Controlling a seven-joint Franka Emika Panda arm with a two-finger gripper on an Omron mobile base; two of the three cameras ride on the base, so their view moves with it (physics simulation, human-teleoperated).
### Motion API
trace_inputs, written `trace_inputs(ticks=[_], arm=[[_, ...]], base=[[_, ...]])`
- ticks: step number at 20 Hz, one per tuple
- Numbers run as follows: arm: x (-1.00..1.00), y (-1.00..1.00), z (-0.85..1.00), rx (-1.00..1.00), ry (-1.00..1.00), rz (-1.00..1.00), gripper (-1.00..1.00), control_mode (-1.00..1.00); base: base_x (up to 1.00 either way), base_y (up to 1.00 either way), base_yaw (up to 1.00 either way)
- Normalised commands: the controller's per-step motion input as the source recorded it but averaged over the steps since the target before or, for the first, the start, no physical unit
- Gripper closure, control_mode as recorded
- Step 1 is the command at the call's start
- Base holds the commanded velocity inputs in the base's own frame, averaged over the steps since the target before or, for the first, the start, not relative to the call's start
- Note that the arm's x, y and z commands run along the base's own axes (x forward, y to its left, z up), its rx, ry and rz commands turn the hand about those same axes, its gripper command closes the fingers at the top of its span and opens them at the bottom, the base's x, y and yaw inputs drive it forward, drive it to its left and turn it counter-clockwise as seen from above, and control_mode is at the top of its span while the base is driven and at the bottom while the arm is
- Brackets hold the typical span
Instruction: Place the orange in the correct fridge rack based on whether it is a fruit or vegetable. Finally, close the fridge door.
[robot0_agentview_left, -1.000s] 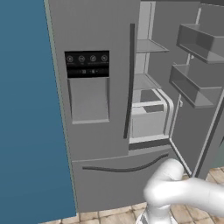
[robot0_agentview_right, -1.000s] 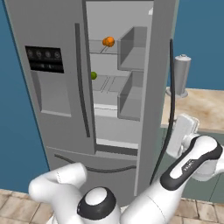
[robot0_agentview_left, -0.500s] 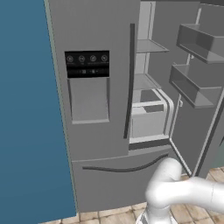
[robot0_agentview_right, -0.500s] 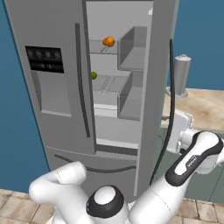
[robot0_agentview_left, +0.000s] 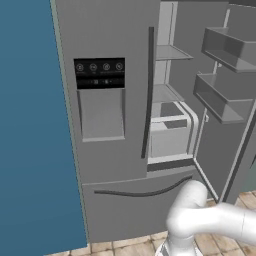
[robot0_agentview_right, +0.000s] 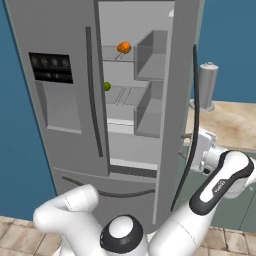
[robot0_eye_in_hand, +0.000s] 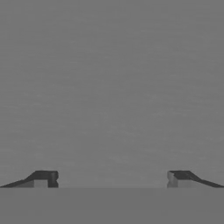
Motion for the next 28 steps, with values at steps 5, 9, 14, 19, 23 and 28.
trace_inputs(ticks=[5,9,14,19,23,28], arm=[[-0.01,1.00,0.11,-0.04,-0.30,0.00,-1.00,-1.00],[-0.05,1.00,0.00,-0.04,-0.23,0.00,-1.00,-1.00],[-0.15,1.00,0.00,-0.05,-0.25,0.00,-1.00,-1.00],[-0.38,1.00,0.00,-0.05,-0.26,0.00,-1.00,-1.00],[-0.30,1.00,-0.04,-0.06,-0.21,0.00,-1.00,-1.00],[-0.19,1.00,-0.13,-0.10,-0.06,0.00,-1.00,-1.00]], base=[[0.00,0.00,0.00],[0.00,0.00,0.00],[0.00,0.00,0.00],[0.00,0.00,0.00],[0.00,0.00,0.00],[0.00,0.00,0.00]])
